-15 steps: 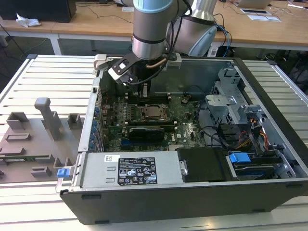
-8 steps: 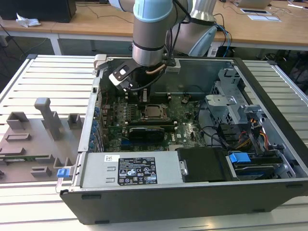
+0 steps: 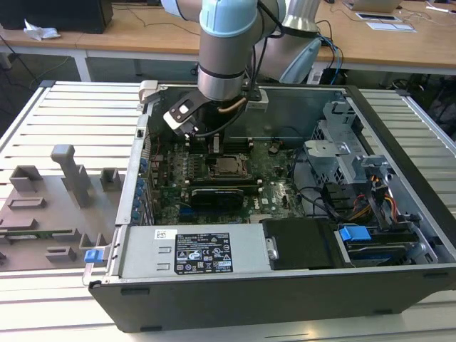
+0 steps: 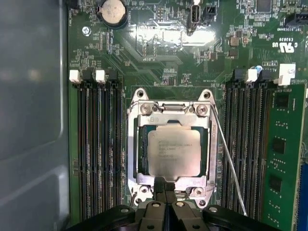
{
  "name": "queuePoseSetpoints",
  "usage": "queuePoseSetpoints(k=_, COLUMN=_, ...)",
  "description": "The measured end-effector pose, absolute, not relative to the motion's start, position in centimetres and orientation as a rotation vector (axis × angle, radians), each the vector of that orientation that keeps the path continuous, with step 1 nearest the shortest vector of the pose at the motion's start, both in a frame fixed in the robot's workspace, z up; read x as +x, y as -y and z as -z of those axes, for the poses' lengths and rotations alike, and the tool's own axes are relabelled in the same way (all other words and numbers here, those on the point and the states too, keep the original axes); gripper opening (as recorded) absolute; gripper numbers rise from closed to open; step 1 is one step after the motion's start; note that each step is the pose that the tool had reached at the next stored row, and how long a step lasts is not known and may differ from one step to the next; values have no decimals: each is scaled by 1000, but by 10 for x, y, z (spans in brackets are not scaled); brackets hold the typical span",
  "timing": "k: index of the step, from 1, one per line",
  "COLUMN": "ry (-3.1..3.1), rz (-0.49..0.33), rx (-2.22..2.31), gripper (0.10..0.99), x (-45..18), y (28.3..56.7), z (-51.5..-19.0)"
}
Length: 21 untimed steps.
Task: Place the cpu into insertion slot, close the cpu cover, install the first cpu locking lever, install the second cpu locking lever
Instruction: 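Close the cpu cover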
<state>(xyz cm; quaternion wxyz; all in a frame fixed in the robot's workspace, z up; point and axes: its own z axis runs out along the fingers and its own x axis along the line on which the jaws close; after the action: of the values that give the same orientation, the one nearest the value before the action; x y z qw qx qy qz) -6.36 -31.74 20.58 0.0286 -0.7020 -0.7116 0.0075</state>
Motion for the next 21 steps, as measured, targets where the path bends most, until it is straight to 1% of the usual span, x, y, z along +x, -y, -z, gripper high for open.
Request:
queuePoseSetpoints(k=12, ry=2196, rz=-22, rx=-2164, gripper=106, x=-42, y=317, z=-208)
queuePoseSetpoints(k=15, ry=2191, rz=-33, rx=-2159, gripper=106, x=-21, y=317, z=-208)
queuePoseSetpoints(k=18, ry=2189, rz=-38, rx=-2157, gripper=106, x=-15, y=318, z=-208)
queuePoseSetpoints(k=19, ry=2189, rz=-37, rx=-2158, gripper=106, x=-15, y=317, z=-211)
queuePoseSetpoints(k=21, ry=2189, rz=-37, rx=-2158, gripper=106, x=-15, y=317, z=-227)
